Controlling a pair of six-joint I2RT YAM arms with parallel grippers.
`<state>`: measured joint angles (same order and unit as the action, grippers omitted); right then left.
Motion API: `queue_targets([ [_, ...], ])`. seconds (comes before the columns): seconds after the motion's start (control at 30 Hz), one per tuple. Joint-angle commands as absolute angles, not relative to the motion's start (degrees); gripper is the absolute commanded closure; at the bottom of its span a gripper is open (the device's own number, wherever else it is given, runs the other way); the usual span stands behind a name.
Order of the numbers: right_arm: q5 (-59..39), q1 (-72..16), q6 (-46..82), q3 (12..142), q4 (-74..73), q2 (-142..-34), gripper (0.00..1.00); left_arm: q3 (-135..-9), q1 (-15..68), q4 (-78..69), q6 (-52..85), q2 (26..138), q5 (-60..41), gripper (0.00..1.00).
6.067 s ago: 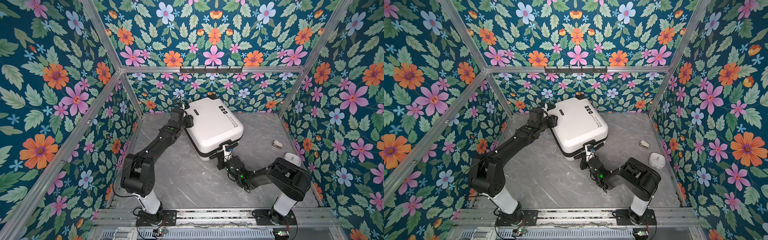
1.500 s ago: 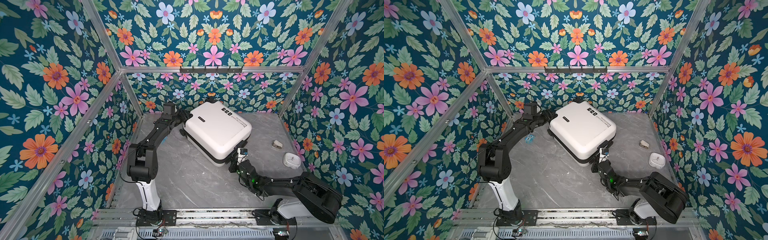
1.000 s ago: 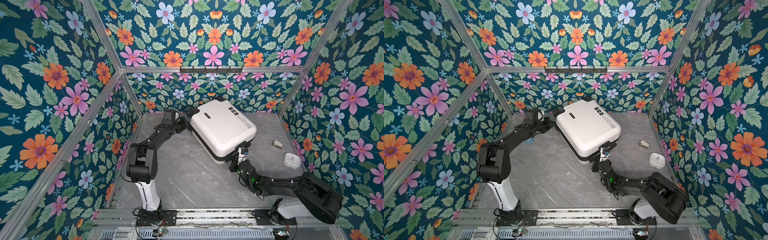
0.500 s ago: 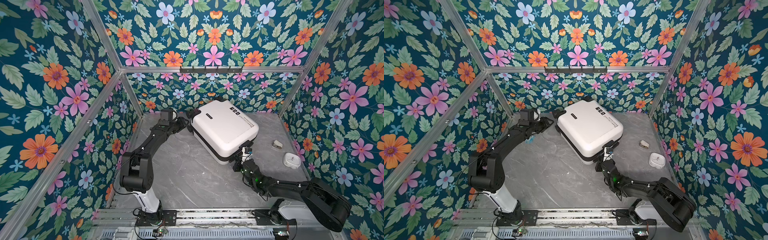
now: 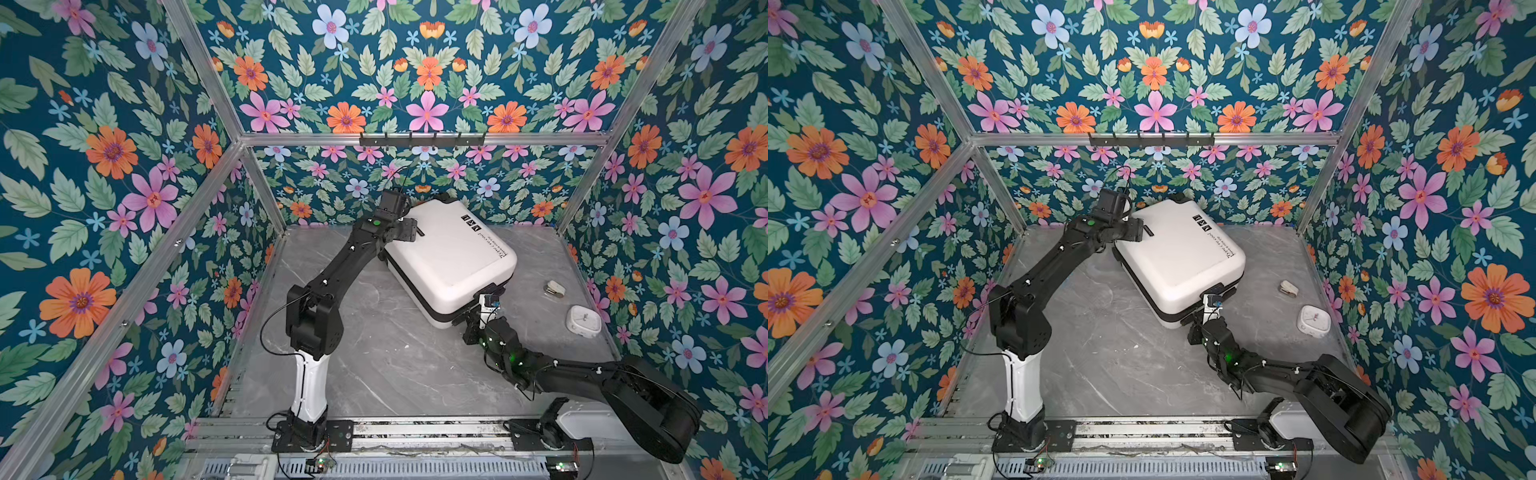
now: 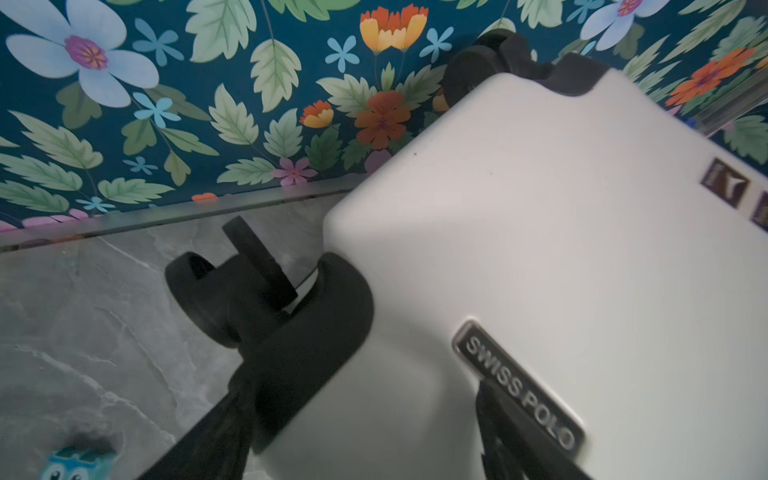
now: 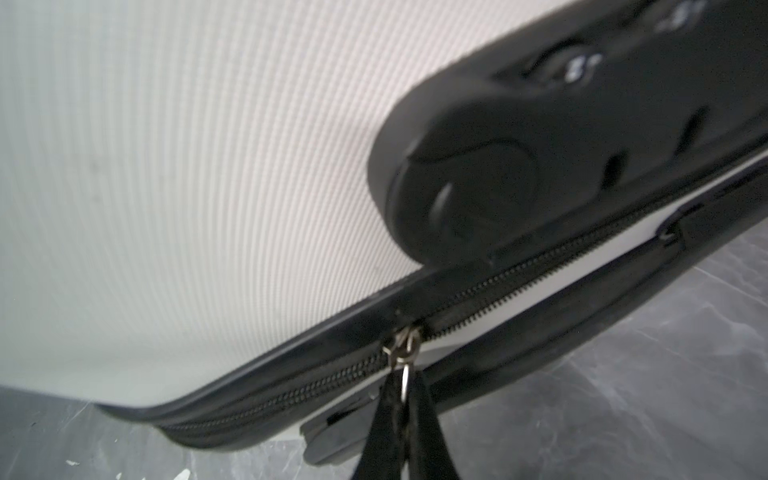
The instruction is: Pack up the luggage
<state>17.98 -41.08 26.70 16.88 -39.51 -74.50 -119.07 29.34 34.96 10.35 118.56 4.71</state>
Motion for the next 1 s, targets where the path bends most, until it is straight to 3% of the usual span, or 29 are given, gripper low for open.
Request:
queue_targets([
  [0.0,13.2,-41.7,27.0,17.4,-38.9,-75.5,1.00,-123.5,29.5,38.7,6.2,121.2,7.2,0.15],
  [0.2,13.6,-42.5,27.8,17.3,-38.9,-76.7,1.00,-127.4,30.3,40.5,5.7,124.6,5.5,0.11],
  [0.33,13.7,-42.8,27.8,17.8,-39.3,-77.5,1.00,-125.5,32.2,41.2,4.3,125.5,6.5,0.04],
  [0.47,13.7,-43.5,27.6,18.5,-39.6,-79.0,1.00,-123.2,32.8,43.5,5.0,125.9,10.0,0.13],
  [0.67,16.8,-45.6,28.3,16.6,-39.7,-77.1,1.00,-109.9,32.6,42.1,6.7,120.7,13.2,0.26],
  [0.97,25.2,-43.2,29.9,13.4,-34.8,-69.6,1.00,-93.7,31.5,37.7,11.2,116.8,9.2,0.32],
])
